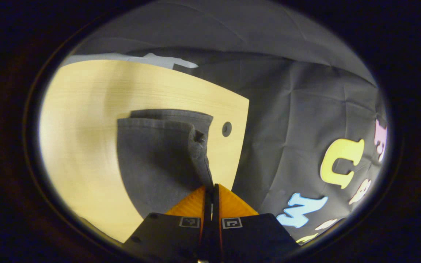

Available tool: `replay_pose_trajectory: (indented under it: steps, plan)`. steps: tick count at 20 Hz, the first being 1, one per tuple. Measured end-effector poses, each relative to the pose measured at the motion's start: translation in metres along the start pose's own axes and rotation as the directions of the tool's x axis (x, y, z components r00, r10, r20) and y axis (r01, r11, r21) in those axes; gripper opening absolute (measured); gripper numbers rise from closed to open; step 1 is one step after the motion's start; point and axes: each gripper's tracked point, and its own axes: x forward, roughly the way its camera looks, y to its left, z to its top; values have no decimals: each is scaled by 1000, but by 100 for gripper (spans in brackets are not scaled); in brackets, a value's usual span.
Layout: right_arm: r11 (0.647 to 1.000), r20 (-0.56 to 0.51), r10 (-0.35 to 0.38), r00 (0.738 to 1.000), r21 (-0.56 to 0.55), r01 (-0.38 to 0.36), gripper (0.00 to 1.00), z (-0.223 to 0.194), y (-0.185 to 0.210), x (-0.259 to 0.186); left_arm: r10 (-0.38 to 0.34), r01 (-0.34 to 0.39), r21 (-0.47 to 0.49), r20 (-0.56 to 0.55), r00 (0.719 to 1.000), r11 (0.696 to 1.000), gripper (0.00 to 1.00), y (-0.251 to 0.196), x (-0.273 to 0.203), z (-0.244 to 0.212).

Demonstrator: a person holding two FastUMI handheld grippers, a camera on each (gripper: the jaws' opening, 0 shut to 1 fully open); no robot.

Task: Grasp the waist and the cuffs of the jeans and fold them to make the two legs overlap; first hold the waist and fold one-third of the jeans toward the cuffs, then hold the cuffs and fold the remaining one-third in the same direction to finish folding.

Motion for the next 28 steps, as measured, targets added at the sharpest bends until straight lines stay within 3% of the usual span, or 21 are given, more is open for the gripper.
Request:
replay_pose_trajectory:
  steps: [4,8,10,12,13,14,16,17,18,19,23,26,28]
  plan:
    - [999,8,-19,1000,45,18,3,8,-14,49,83,-83,92,4,997,992,8,10,67,7]
    - [997,22,-45,999,66,43,6,9,-29,77,175,-184,177,67,982,967,8,26,85,14]
    - [997,33,-39,999,72,36,8,13,-30,83,187,-207,252,102,977,945,9,22,81,9]
    - [998,58,-30,998,50,27,13,16,-30,84,177,-219,327,153,972,919,23,15,84,4]
    - [999,80,-38,996,24,36,22,18,-33,83,188,-239,354,172,967,904,31,13,79,1]
    - [999,100,-46,994,-15,48,19,19,-36,80,191,-248,386,182,965,888,35,9,74,-6]
    - [992,144,-41,989,-110,58,31,21,-38,61,181,-253,441,199,963,861,71,5,66,-16]
    - [983,181,-54,982,-165,84,49,23,-43,52,178,-263,471,218,960,842,87,7,62,-18]
    - [968,228,-75,971,-219,126,67,26,-48,41,179,-281,504,241,954,817,99,7,57,-18]
    - [948,285,-101,953,-263,179,85,31,-55,28,171,-287,539,255,952,792,96,9,53,-23]
    - [899,445,-180,877,-288,331,87,36,-76,-15,117,-308,656,319,940,689,99,1,31,-42]
    - [896,510,-249,824,-203,396,88,32,-99,-31,55,-305,712,351,935,632,99,-14,15,-54]
    - [898,511,-303,805,-131,421,91,28,-119,-26,31,-296,739,350,936,605,99,-19,7,-65]
